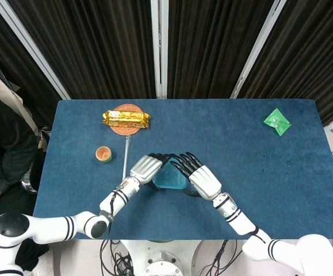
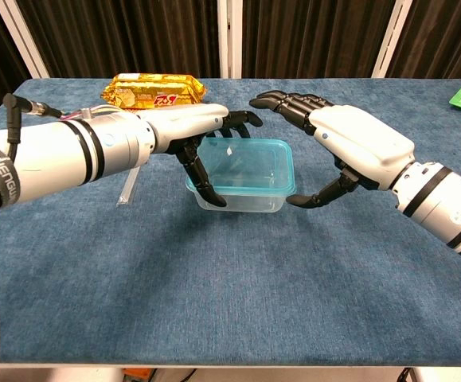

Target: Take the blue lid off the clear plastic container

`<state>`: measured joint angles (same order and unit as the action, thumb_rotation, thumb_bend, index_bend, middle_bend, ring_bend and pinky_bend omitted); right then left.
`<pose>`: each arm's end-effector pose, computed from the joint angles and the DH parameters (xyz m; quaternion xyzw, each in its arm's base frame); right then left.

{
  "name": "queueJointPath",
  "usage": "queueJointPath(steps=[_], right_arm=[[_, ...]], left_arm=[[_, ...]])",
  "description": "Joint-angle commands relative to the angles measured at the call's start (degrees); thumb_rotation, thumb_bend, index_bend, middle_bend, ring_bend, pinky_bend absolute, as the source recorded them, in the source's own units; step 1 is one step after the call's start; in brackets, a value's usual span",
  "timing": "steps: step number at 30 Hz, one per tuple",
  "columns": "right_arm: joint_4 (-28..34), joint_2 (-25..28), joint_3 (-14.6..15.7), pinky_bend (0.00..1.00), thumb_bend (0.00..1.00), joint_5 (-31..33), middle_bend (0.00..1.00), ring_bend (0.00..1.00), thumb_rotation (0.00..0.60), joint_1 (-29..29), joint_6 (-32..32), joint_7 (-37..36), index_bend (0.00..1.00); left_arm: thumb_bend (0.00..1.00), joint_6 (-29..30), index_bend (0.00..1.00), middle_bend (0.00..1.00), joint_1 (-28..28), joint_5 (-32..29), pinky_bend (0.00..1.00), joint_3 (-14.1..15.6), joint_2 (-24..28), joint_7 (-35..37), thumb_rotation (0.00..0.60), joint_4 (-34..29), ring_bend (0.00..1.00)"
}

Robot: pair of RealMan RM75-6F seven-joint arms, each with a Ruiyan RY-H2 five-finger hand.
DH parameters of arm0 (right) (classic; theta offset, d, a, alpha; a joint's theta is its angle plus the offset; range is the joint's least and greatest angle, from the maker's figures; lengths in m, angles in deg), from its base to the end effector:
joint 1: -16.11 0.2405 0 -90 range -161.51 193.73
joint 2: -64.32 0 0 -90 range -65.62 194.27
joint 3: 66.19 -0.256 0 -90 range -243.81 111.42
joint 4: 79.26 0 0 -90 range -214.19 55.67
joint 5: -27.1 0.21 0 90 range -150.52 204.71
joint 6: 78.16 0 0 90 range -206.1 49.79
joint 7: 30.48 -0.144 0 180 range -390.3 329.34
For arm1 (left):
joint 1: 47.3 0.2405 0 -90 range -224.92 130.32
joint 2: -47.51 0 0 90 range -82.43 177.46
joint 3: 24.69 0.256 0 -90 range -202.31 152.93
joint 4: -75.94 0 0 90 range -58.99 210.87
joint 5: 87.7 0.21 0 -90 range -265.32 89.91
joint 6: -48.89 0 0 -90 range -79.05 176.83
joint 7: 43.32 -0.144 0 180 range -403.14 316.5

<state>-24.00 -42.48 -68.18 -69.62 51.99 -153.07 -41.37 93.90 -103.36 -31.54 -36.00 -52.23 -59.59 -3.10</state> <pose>-0.1637 -0.2979 -0.0692 0.7297 -0.3047 0.5279 0.3099 -0.0615 0.3437 -0.0913 -0.7836 -0.4154 -0.3656 0.2825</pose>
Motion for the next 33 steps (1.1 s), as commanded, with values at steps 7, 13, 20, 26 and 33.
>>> queueJointPath(steps=[7,13,20,26,33], right_arm=[[-1.28,-0.93,-0.33,0.00,0.09,-0.22,0.00,0.00,0.600,0.41,-1.09,-0.15,0.00],[-0.88,-0.53,-0.62,0.00,0.09,-0.11,0.00,0.00,0.600,0.42,-1.81,-0.06,0.00],[-0.21,-0.13,-0.72,0.00,0.09,-0.15,0.00,0.00,0.600,0.63,-2.15,0.11,0.00],[0.21,0.04,-0.89,0.00,0.09,-0.07,0.00,0.00,0.600,0.74,-2.40,0.19,0.00],[1.08,0.43,-0.96,0.00,0.09,-0.07,0.00,0.00,0.600,0.75,-2.81,0.14,0.00]], left_arm=[[0.00,-0.15,0.01,0.12,-0.20,-0.17,0.26,0.26,0.17,-0.48,0.600,-0.20,0.14],[0.00,-0.18,0.01,0.12,-0.33,-0.09,0.26,0.36,0.13,-0.58,0.600,-0.06,0.15],[0.00,-0.06,0.01,0.12,-0.44,-0.08,0.26,0.41,0.10,-0.81,0.600,0.03,0.15],[0.00,0.18,0.01,0.12,-0.57,-0.27,0.26,0.52,0.02,-1.44,0.600,0.12,0.15],[0.00,0.55,0.01,0.12,-0.74,-0.48,0.26,0.72,-0.15,-2.53,0.600,0.24,0.15]])
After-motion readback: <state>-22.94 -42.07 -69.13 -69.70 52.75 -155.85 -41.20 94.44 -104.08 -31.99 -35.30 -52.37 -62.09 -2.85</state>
